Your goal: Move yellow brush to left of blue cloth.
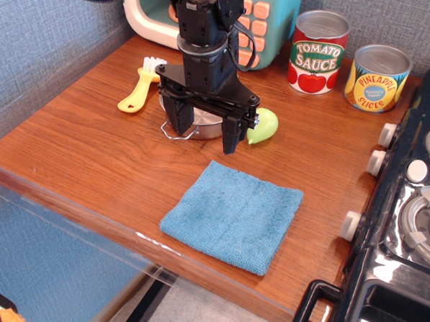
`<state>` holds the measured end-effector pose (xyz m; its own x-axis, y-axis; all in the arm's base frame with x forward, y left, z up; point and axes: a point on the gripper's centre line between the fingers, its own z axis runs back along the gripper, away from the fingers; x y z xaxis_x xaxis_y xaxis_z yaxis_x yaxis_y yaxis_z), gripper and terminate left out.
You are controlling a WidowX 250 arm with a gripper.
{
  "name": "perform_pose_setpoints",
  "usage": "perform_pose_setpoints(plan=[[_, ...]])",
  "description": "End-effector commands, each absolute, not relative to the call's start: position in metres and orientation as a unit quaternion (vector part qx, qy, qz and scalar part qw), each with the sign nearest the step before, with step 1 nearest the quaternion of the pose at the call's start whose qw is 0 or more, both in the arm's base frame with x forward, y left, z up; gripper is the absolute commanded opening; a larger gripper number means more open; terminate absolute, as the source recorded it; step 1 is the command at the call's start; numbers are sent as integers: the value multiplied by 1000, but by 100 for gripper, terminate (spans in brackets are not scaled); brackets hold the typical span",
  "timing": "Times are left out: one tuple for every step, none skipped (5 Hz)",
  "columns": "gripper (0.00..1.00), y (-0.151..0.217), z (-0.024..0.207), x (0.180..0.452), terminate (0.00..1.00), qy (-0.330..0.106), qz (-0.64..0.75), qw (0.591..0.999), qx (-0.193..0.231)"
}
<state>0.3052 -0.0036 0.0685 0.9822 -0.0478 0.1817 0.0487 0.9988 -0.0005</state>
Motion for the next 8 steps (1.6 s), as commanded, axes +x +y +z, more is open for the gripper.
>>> perform_pose_setpoints(plan=[[100, -4, 69, 305, 0, -91, -24, 996, -2], [100, 29, 72, 324, 0, -99, 27, 995, 5], [100, 64, 75, 341, 0, -102, 75, 992, 17], [100, 113, 81, 356, 0, -104, 136, 985, 37], [100, 142, 80, 360, 0, -94, 170, 979, 52], [100, 156, 73, 364, 0, -80, 185, 978, 53], [100, 157, 58, 372, 0, -64, 178, 981, 48], [100, 152, 45, 384, 0, -49, 160, 984, 58]])
